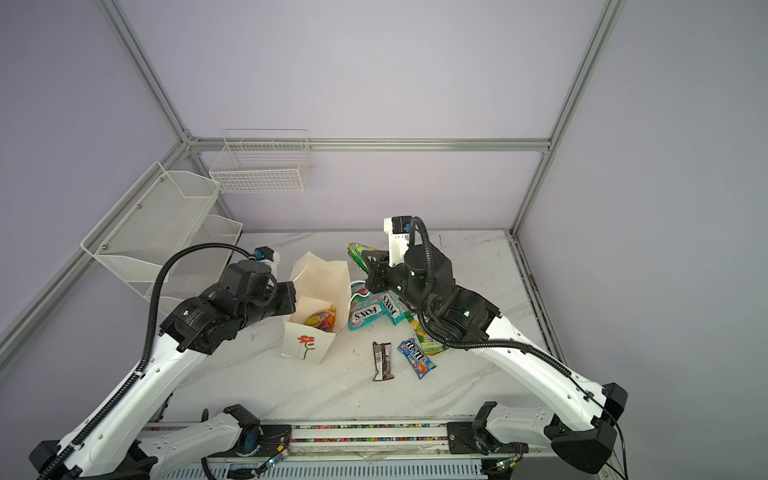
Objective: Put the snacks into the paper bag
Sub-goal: 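Lift the green Spring Tea bag with the right gripper while left holds the paper bag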
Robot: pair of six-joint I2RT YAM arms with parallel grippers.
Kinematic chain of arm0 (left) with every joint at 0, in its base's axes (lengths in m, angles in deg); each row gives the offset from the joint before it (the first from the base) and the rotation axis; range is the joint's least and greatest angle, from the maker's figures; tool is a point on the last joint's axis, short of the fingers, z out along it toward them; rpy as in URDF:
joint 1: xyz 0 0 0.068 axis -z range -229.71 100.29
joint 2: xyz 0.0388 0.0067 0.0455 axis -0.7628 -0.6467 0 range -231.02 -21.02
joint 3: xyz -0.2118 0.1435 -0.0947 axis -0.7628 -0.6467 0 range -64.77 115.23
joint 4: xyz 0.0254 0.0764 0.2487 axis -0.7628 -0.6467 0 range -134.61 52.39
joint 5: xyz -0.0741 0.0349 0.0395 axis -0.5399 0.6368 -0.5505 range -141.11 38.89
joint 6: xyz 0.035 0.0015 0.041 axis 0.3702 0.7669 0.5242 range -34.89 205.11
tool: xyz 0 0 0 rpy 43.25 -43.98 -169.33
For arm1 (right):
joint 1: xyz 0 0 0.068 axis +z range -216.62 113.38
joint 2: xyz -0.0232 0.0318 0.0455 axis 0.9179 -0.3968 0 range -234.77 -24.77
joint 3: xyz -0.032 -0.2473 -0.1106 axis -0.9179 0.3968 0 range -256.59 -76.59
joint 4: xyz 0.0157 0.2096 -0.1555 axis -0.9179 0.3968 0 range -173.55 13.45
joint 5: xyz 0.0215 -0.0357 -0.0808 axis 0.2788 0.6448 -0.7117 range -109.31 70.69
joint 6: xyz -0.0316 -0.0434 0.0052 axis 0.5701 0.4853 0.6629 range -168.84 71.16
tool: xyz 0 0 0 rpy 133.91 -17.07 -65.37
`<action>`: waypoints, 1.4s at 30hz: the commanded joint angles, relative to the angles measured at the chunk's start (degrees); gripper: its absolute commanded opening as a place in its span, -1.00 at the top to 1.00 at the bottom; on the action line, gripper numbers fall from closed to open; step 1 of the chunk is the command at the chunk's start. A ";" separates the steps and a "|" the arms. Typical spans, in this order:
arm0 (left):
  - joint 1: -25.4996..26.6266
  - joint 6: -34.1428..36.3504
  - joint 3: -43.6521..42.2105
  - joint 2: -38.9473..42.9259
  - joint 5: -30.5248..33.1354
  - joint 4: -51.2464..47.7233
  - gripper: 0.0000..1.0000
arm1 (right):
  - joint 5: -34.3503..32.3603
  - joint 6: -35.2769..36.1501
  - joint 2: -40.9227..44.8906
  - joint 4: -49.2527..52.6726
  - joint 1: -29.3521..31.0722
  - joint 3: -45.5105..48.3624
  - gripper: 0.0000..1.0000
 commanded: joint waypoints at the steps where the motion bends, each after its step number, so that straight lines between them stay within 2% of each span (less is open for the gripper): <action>1: 0.21 -2.10 -2.60 1.92 0.59 5.06 1.00 | 3.74 -2.96 1.42 -7.95 -0.04 -2.01 1.00; 8: 0.22 -3.27 -4.54 2.27 -0.41 5.93 1.00 | 6.30 -8.30 0.31 -14.25 -0.02 -2.19 1.00; 13: 0.22 -4.11 -5.71 2.44 -0.92 6.29 1.00 | 6.64 -15.11 0.37 -23.05 -0.02 0.68 1.00; 25: 0.33 -5.95 -7.52 3.28 -1.04 6.90 1.00 | 5.68 -32.51 -2.26 -36.07 0.19 7.21 1.00; 33: 0.74 -6.66 -7.75 3.34 -0.43 6.97 1.00 | 1.25 -34.73 -4.64 -37.16 4.64 7.83 1.00; 37: 1.16 -7.28 -7.86 3.41 0.21 7.15 1.00 | -4.41 -37.91 -3.95 -40.34 7.01 11.47 1.00; 42: 1.80 -7.72 -7.83 3.46 0.80 7.19 1.00 | -6.32 -40.91 -4.77 -42.57 8.56 13.40 1.00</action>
